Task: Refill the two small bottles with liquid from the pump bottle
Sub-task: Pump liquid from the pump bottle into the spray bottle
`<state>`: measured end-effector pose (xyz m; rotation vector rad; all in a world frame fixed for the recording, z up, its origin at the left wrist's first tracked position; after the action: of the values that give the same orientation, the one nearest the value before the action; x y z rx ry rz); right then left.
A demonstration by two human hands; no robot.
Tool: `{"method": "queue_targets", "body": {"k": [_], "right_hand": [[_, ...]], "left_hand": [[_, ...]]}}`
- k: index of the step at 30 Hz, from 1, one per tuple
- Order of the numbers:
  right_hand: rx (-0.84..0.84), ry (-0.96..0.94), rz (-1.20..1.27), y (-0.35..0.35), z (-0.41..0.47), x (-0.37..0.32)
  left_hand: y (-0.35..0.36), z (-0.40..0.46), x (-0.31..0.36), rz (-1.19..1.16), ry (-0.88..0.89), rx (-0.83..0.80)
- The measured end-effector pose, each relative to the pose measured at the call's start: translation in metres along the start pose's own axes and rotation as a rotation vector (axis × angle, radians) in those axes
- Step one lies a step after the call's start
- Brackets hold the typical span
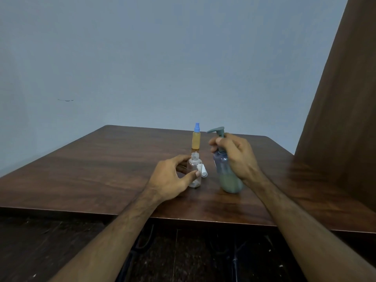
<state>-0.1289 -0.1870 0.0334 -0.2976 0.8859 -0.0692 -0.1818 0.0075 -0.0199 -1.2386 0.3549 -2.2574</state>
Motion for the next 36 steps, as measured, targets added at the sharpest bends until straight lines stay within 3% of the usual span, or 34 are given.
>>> {"method": "queue_targets", "body": {"k": [4, 8, 14, 36], "right_hand": [[-0.007, 0.125, -0.055, 0.001, 0.008, -0.002], [-0.044, 0.082, -0.308, 0.003, 0.016, -0.004], [-0.128, 0.064, -0.433, 0.005, 0.021, -0.003], [-0.171, 0.064, -0.556, 0.006, 0.021, 0.0]], "left_hand": [[0.001, 0.0, 0.0, 0.007, -0.002, -0.009], [0.001, 0.001, -0.001, -0.005, -0.009, -0.013], [0.001, 0.001, -0.001, -0.011, -0.01, -0.03], [-0.001, 0.001, -0.004, -0.122, -0.072, -0.059]]}}
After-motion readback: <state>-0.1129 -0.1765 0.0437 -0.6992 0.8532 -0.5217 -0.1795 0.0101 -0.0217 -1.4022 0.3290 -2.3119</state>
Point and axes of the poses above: each hand's wrist, its own z-axis towards the middle knuckle, its own y-axis out of the palm, x = y × z, the point moved 3 cm from there along z, towards the middle knuckle, and after that the axes turned 3 degrees about -z, right-handed, at the moved point
